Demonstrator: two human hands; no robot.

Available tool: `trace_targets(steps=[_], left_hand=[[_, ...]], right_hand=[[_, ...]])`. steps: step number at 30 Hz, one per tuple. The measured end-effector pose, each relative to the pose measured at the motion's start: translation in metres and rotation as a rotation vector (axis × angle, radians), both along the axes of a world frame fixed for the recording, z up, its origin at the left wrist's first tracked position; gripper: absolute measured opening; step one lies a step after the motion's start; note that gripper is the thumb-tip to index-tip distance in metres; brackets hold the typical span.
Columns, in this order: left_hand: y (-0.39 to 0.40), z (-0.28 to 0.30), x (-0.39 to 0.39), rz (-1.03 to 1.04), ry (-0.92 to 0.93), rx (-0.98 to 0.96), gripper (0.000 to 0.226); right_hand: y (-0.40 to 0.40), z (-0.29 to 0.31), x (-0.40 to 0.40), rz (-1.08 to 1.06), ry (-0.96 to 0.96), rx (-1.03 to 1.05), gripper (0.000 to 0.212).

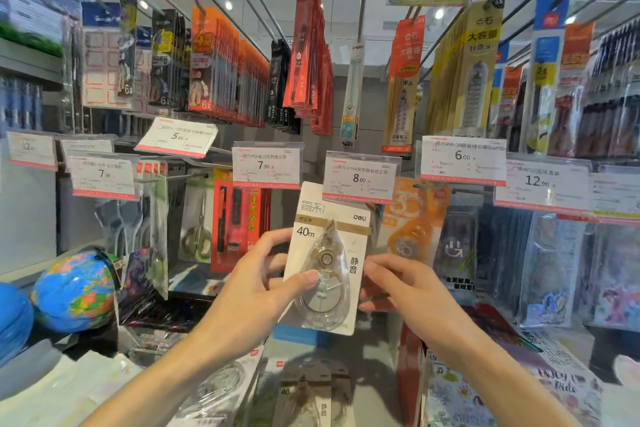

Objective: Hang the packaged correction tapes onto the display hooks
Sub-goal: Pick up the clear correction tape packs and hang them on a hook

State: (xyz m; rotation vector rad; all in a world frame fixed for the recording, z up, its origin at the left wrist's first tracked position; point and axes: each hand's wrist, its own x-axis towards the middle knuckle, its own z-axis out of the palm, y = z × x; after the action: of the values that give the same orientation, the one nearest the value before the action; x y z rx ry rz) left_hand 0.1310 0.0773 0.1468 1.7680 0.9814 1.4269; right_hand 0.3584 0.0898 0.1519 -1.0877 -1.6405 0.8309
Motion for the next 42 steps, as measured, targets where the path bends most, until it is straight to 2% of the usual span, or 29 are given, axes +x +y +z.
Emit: trace_targets(steps=[4, 6, 9, 13, 19, 21, 27, 32, 36, 42], left_hand=[[0.003, -0.006, 0.012, 0.032, 0.015, 0.033, 0.045], [0.006, -0.008, 0.018, 0.046, 0.033, 0.05, 0.045], [0.01, -0.009, 0.025, 0.04, 0.06, 0.07, 0.049], [0.01, -0.01, 0.032, 0.033, 0.168, 0.111, 0.052], [0.019, 0.018, 0.027, 0.222, 0.12, 0.256, 0.024], [0.022, 0.033, 0.024, 0.279, 0.097, 0.316, 0.022], [0.022, 0.06, 0.028, 0.361, 0.16, 0.444, 0.038], [0.017, 0.063, 0.028, 0.548, 0.402, 0.524, 0.05], [0.018, 0.065, 0.03, 0.479, 0.404, 0.527, 0.045], [0.016, 0.07, 0.026, 0.229, 0.128, 0.392, 0.056]], right_hand=[[-0.004, 0.0, 0.002, 0.054, 0.156, -0.079, 0.024], [-0.005, 0.001, 0.004, 0.071, 0.173, -0.07, 0.022], [-0.006, -0.001, 0.006, 0.075, 0.185, -0.056, 0.029], [-0.007, -0.003, 0.012, 0.049, 0.196, -0.044, 0.032], [-0.012, 0.002, 0.039, -0.043, 0.177, 0.004, 0.029], [-0.014, 0.005, 0.047, -0.072, 0.171, 0.023, 0.029], [-0.018, 0.005, 0.056, -0.082, 0.133, 0.039, 0.031], [-0.019, 0.002, 0.054, -0.068, 0.087, 0.054, 0.032], [-0.018, 0.003, 0.053, -0.062, 0.082, 0.059, 0.033], [-0.018, 0.001, 0.052, -0.069, 0.068, 0.095, 0.033]])
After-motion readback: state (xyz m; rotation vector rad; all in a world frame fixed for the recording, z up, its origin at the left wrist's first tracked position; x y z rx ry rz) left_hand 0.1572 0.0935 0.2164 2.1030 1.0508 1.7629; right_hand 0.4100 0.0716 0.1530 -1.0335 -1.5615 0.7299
